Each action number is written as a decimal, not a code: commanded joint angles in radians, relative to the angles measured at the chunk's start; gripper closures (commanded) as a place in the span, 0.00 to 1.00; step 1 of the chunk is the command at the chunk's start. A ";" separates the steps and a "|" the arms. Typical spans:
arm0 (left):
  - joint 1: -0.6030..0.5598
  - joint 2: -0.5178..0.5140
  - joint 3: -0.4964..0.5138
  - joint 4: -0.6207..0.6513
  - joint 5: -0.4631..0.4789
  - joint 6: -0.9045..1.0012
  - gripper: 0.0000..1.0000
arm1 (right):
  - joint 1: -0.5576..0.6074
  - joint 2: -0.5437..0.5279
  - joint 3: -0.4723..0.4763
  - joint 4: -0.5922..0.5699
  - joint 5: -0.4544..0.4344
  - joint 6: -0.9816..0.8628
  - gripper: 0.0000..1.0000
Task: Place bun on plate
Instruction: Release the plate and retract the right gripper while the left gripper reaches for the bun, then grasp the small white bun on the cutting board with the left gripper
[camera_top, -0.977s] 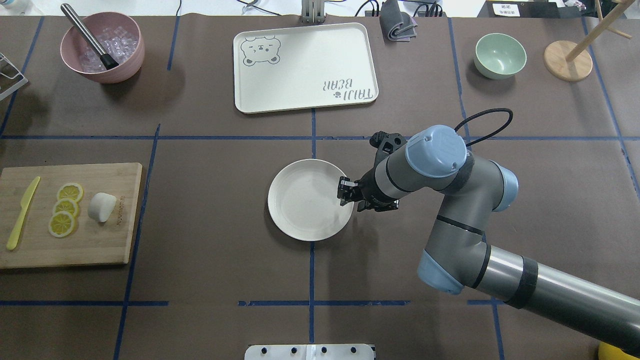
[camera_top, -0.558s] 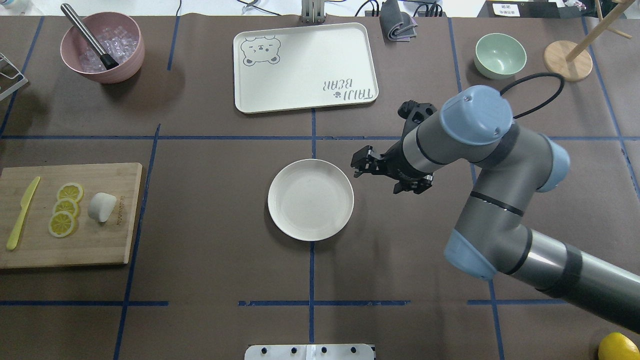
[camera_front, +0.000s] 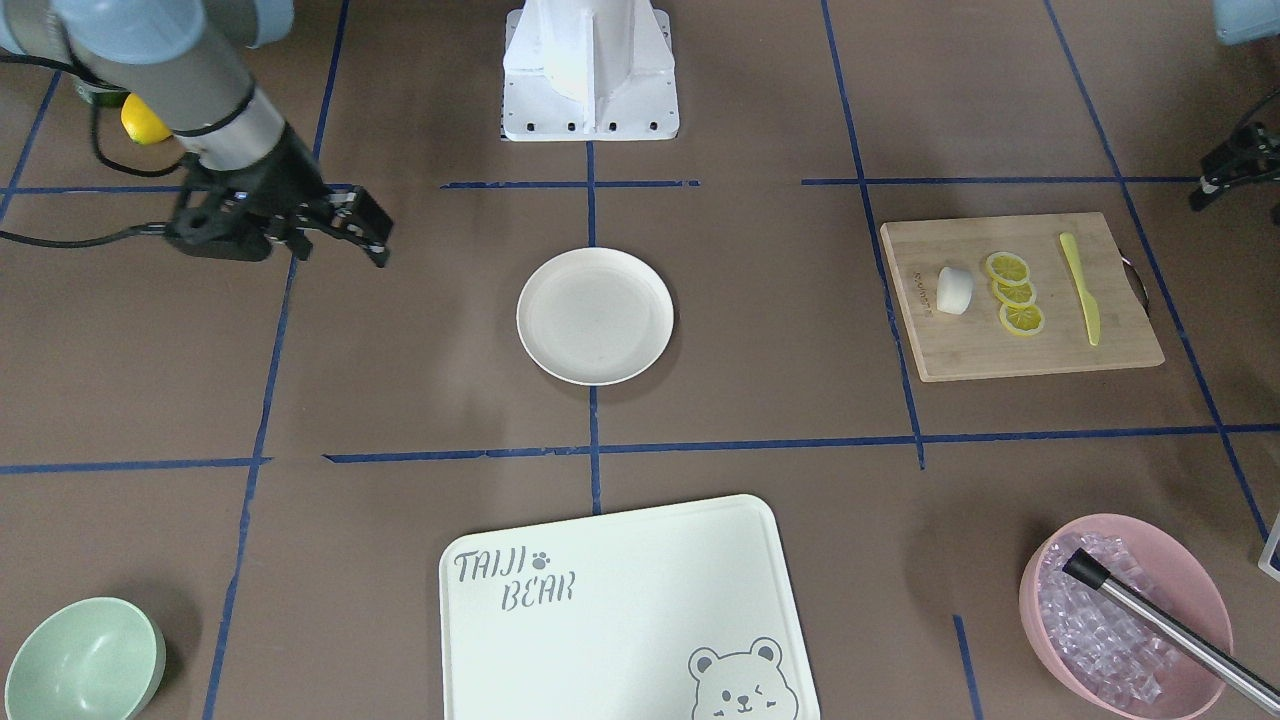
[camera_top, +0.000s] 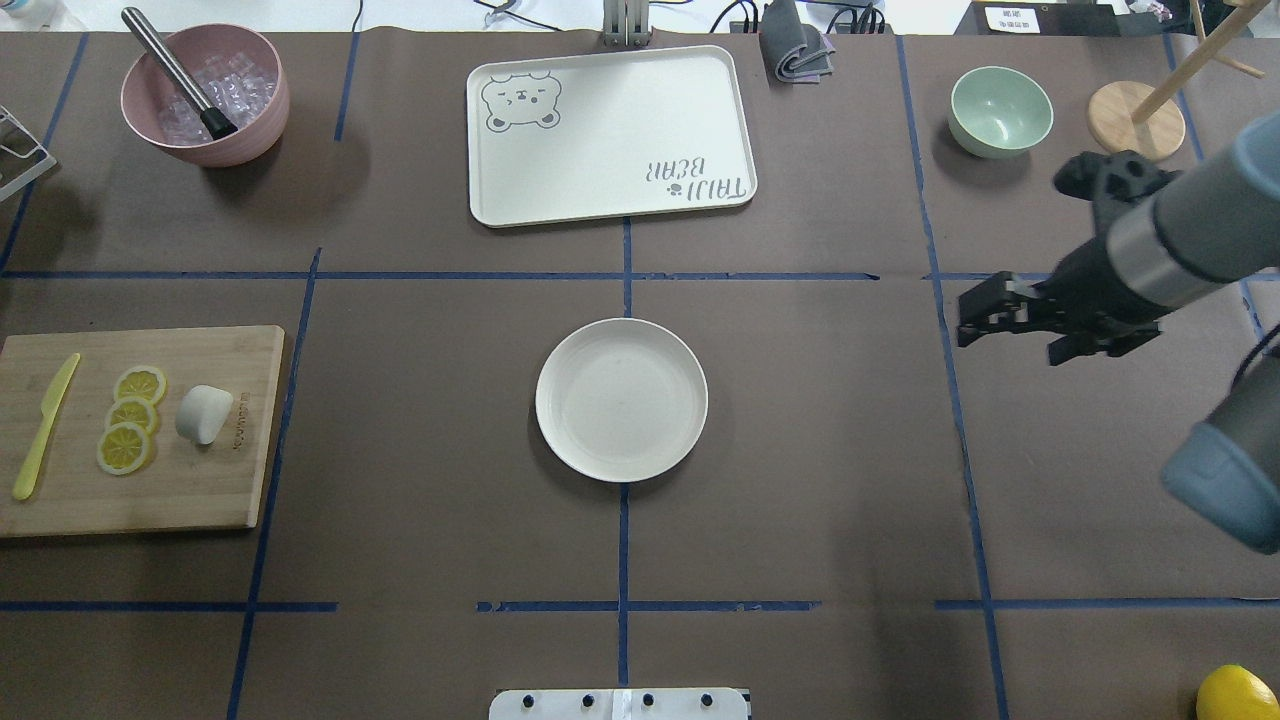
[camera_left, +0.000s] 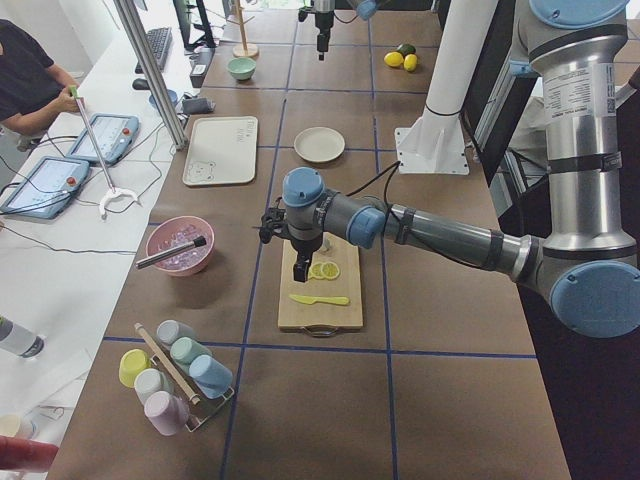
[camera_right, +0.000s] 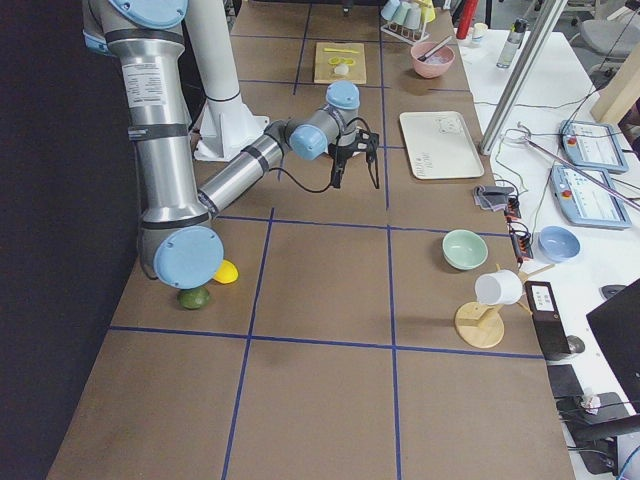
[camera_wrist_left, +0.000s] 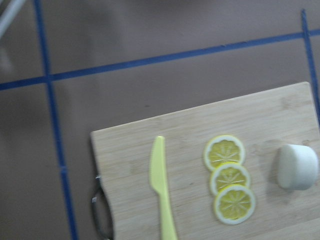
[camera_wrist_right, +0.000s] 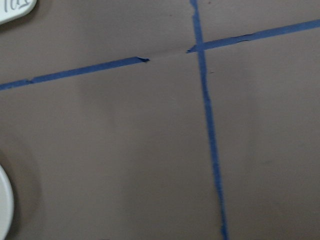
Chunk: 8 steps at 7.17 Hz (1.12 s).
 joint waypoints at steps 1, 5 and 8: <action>0.246 -0.034 0.002 -0.162 0.102 -0.262 0.00 | 0.206 -0.188 0.014 0.000 0.133 -0.351 0.00; 0.476 -0.137 0.090 -0.193 0.347 -0.360 0.00 | 0.229 -0.224 0.012 0.001 0.133 -0.403 0.00; 0.489 -0.152 0.141 -0.233 0.349 -0.363 0.01 | 0.229 -0.221 0.010 0.001 0.133 -0.403 0.00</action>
